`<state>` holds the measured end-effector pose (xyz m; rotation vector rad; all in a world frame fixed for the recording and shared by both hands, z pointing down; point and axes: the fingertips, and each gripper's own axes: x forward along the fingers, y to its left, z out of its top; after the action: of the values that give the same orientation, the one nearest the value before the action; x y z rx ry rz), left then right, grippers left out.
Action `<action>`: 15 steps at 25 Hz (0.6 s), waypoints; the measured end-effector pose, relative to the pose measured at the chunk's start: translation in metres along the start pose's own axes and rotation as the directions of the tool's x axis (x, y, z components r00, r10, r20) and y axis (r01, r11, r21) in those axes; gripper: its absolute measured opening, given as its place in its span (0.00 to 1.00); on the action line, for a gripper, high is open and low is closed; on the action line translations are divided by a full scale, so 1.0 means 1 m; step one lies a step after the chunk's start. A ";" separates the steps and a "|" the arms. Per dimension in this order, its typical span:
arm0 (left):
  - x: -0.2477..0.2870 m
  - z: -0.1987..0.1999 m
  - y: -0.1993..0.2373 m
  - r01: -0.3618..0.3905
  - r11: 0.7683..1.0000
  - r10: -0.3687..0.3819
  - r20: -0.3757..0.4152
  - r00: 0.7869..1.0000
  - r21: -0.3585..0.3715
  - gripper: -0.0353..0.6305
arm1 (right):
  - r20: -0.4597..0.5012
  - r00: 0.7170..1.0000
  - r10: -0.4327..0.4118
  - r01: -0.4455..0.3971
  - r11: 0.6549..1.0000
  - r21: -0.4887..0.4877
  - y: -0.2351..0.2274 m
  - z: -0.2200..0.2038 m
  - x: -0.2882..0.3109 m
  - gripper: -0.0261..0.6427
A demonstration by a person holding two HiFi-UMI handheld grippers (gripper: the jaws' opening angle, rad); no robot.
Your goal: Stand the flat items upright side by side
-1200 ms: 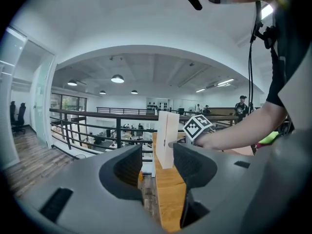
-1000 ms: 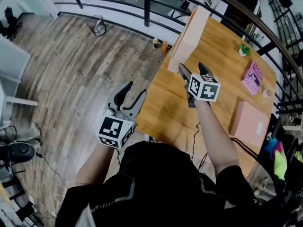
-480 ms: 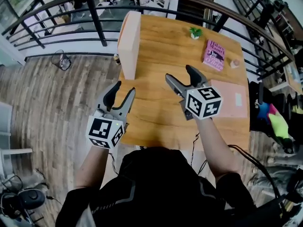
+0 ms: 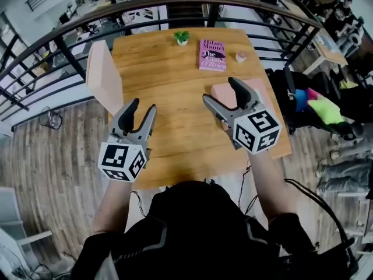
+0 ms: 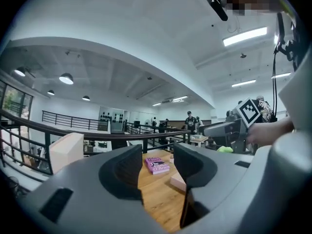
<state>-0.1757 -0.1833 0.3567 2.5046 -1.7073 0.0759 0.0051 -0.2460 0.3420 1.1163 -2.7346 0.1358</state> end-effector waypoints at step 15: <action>0.102 -0.004 -0.133 0.217 0.976 -0.215 -0.051 0.975 0.020 0.38 | -0.006 0.976 -0.220 0.220 0.975 0.036 -0.142 -0.033 -0.145 0.62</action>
<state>-0.0142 -0.2287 0.3630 2.6659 -1.4145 0.1398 0.2109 -0.2430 0.3466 1.4174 -2.5936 0.1557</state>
